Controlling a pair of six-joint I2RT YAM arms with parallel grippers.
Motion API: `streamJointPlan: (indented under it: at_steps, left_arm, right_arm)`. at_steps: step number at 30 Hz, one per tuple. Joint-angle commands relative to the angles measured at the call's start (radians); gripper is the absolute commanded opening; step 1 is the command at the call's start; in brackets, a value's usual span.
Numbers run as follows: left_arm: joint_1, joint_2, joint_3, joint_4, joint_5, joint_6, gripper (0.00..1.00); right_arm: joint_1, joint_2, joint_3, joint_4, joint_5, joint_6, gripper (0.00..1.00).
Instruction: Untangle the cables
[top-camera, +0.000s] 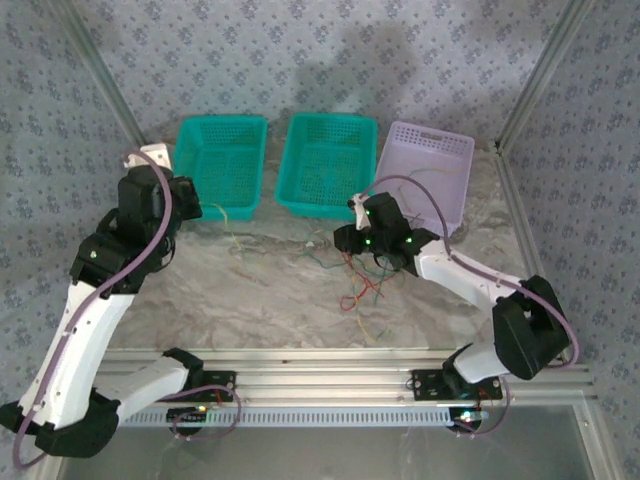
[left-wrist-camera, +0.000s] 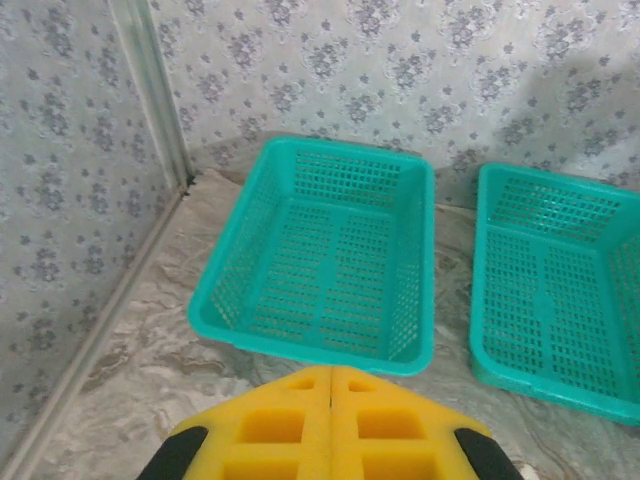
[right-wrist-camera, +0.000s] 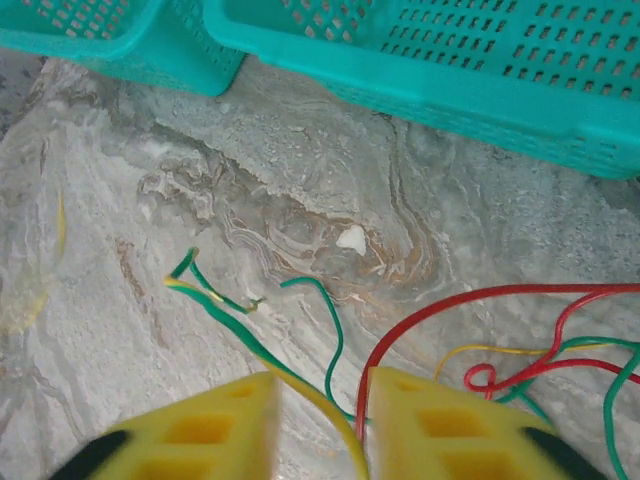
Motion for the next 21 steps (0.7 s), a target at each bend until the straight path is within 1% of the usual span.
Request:
streamJointPlan:
  at_steps: [1, 5, 6, 10, 13, 15, 17, 19, 21]
  left_arm:
    - [-0.003, 0.01, 0.01, 0.042, 0.065, -0.018, 0.0]
    - [-0.018, 0.042, 0.046, 0.058, 0.105, -0.009, 0.0]
    - [-0.024, 0.052, 0.054, 0.063, 0.109, -0.007, 0.0]
    - [-0.073, 0.096, 0.094, 0.077, 0.107, 0.005, 0.0]
    - [-0.113, 0.12, 0.116, 0.079, 0.08, 0.022, 0.0]
    - [-0.126, 0.126, 0.12, 0.077, 0.07, 0.025, 0.0]
    - [-0.132, 0.124, 0.117, 0.076, 0.067, 0.025, 0.0]
    - [-0.134, 0.119, 0.109, 0.073, 0.065, 0.024, 0.0]
    - [-0.136, 0.118, 0.097, 0.069, 0.065, 0.025, 0.0]
  right_arm:
    - [0.017, 0.006, 0.039, -0.07, 0.021, -0.046, 0.43]
    - [0.02, -0.055, 0.01, -0.057, 0.074, -0.04, 0.54]
    - [0.017, -0.071, 0.002, -0.045, 0.077, -0.042, 0.56]
    - [0.018, -0.083, 0.029, -0.073, 0.073, -0.068, 0.55]
    - [0.019, -0.083, 0.027, -0.082, 0.084, -0.08, 0.49]
    - [0.019, -0.076, 0.026, -0.093, 0.101, -0.085, 0.49]
    - [0.019, -0.073, 0.027, -0.121, 0.153, -0.088, 0.49]
    - [0.013, -0.076, 0.025, -0.159, 0.248, -0.075, 0.5]
    - [-0.01, -0.079, 0.019, -0.193, 0.273, -0.029, 0.51]
